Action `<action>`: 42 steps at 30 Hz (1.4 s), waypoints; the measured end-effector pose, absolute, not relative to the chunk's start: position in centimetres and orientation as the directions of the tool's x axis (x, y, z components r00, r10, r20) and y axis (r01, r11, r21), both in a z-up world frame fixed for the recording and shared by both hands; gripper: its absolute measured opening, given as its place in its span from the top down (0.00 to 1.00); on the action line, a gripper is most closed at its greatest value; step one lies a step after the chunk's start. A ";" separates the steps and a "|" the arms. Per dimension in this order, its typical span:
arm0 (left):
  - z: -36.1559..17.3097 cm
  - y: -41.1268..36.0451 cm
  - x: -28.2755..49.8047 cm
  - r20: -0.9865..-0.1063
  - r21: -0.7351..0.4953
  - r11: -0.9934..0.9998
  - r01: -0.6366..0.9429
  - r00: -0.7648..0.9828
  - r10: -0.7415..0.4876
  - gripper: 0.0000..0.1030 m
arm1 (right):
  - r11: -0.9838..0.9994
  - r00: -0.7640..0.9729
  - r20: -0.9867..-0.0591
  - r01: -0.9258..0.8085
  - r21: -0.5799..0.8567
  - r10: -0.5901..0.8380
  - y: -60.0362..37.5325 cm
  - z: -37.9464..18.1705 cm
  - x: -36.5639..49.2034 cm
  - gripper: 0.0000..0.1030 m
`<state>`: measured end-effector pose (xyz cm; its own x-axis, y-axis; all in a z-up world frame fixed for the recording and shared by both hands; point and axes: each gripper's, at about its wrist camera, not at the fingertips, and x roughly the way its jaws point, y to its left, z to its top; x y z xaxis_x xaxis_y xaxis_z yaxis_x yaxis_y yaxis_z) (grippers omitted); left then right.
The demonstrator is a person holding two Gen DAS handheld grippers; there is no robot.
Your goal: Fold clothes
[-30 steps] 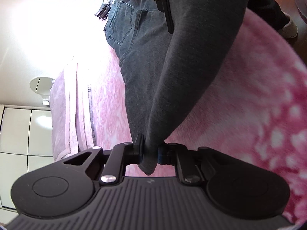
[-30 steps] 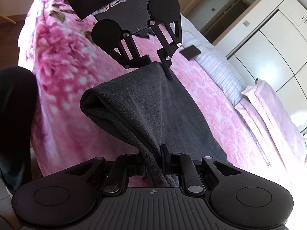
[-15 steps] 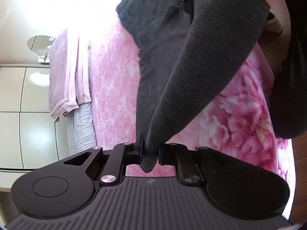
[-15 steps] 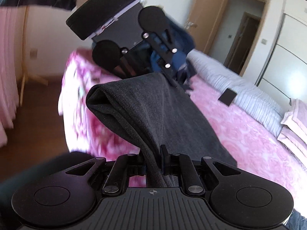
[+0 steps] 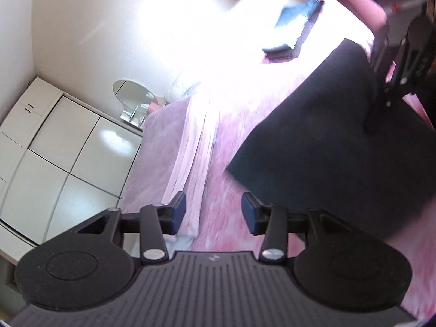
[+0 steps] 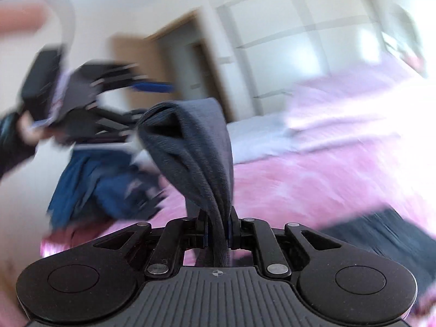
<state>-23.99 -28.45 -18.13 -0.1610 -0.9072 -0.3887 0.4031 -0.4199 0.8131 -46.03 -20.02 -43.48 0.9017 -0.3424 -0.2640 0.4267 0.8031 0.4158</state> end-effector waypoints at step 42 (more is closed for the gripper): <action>-36.6 -35.5 -27.3 -0.700 0.488 -0.601 0.633 -0.128 -0.702 0.68 | 0.210 0.763 -0.359 0.533 0.819 -0.537 -32.1 -53.7 -60.0 0.88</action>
<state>-27.28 -35.47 -36.64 -0.1276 -0.7023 -0.7004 0.6329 -0.6013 0.4877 -59.96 -32.14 -53.65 0.7633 -0.5371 -0.3590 0.5333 0.2103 0.8194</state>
